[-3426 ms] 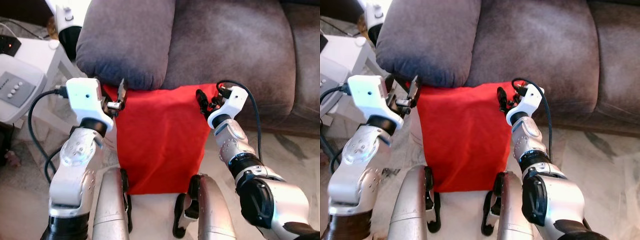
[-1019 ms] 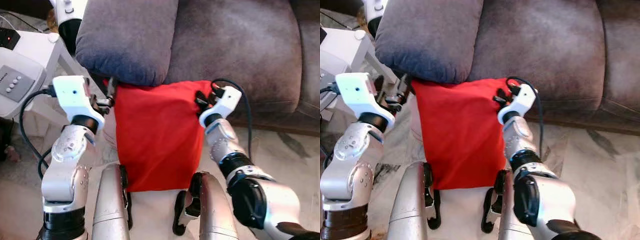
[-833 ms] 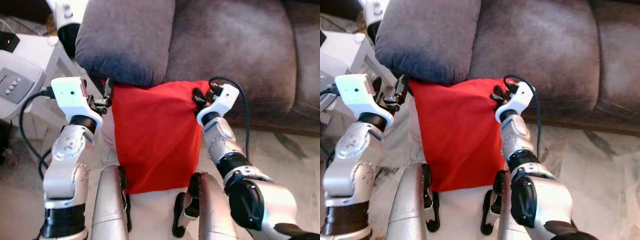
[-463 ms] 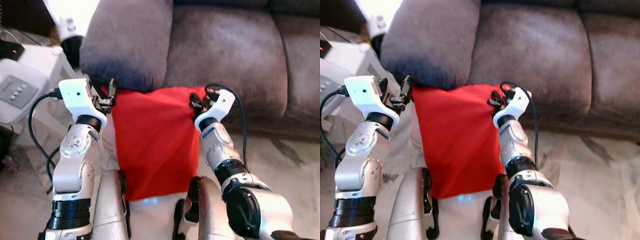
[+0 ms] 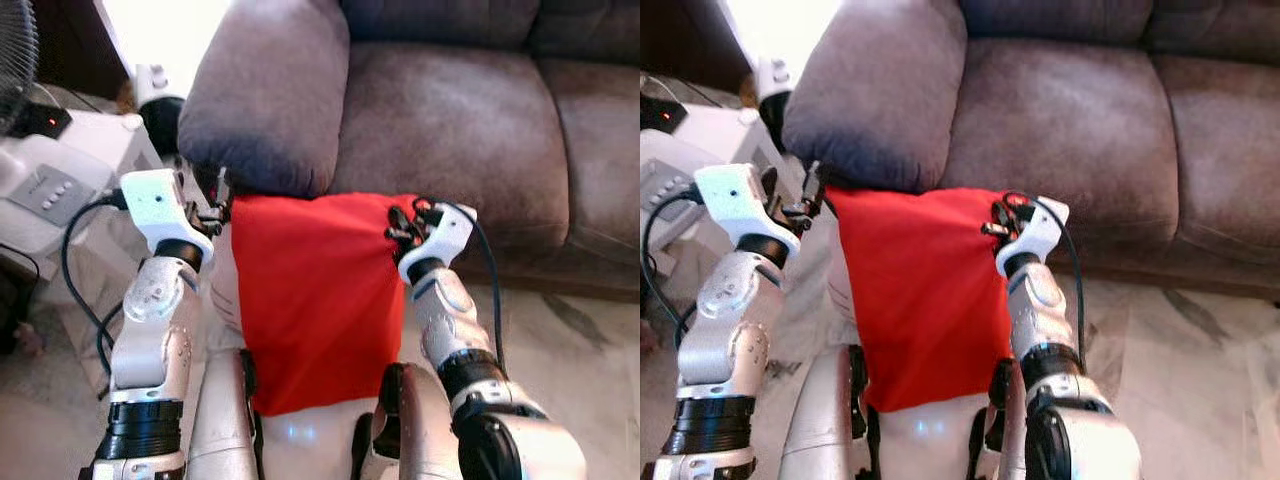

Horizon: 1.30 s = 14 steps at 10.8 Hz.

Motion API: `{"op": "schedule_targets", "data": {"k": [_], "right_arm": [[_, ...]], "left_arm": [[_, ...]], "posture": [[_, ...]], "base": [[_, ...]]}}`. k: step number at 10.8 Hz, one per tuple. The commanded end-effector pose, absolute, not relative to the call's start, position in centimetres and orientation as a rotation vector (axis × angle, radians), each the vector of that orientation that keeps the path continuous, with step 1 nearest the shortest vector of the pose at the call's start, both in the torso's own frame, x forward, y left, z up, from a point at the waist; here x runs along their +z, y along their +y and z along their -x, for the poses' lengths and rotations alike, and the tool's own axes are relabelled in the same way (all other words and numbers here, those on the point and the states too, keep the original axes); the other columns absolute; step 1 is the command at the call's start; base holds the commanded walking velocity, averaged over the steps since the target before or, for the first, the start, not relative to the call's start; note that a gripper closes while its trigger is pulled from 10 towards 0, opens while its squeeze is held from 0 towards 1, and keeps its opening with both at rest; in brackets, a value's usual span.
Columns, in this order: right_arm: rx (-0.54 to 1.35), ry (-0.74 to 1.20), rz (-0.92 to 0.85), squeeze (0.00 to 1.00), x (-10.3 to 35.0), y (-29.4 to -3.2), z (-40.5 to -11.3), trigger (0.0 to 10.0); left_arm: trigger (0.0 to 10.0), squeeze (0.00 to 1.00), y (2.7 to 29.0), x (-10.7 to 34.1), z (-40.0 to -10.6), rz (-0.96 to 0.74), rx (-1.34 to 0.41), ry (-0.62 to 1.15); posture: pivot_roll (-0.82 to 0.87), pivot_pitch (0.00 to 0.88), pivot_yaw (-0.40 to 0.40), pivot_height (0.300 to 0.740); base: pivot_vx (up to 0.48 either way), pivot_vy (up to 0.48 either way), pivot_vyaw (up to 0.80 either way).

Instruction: Move the pillow to the sofa from floor

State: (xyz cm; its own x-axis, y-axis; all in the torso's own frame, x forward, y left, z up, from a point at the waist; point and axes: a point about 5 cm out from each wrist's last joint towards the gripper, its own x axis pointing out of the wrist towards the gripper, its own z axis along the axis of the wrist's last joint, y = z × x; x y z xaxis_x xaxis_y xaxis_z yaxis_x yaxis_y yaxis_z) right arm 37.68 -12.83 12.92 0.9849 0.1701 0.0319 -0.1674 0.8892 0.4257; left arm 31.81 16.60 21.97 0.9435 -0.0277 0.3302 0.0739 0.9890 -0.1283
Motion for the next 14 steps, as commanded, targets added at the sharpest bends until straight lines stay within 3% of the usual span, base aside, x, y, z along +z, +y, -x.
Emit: {"op": "schedule_targets", "data": {"k": [1, 8, 14], "right_arm": [[0.163, -0.128, -0.424, 0.00, 15.4, -13.5, -38.0, 10.0], [0.155, -0.116, -0.438, 0.00, 15.1, -13.1, -37.2, 10.0], [0.183, -0.127, -0.451, 0.00, 15.7, -12.7, -37.1, 10.0]], "left_arm": [[10.0, 0.00, 16.4, 21.5, -31.8, 0.138, -0.064, -0.327], [10.0, 0.00, 16.4, 21.6, -32.3, 0.128, -0.075, -0.352], [10.0, 0.00, 16.2, 21.9, -32.5, 0.134, -0.081, -0.369]], "posture": [[0.15, 0.161, -0.041, 0.607], [0.15, 0.151, -0.036, 0.712], [0.15, 0.116, -0.041, 0.712]], "base": [[0.000, 0.000, 0.00], [0.000, 0.000, 0.00], [0.000, 0.000, 0.00]]}}
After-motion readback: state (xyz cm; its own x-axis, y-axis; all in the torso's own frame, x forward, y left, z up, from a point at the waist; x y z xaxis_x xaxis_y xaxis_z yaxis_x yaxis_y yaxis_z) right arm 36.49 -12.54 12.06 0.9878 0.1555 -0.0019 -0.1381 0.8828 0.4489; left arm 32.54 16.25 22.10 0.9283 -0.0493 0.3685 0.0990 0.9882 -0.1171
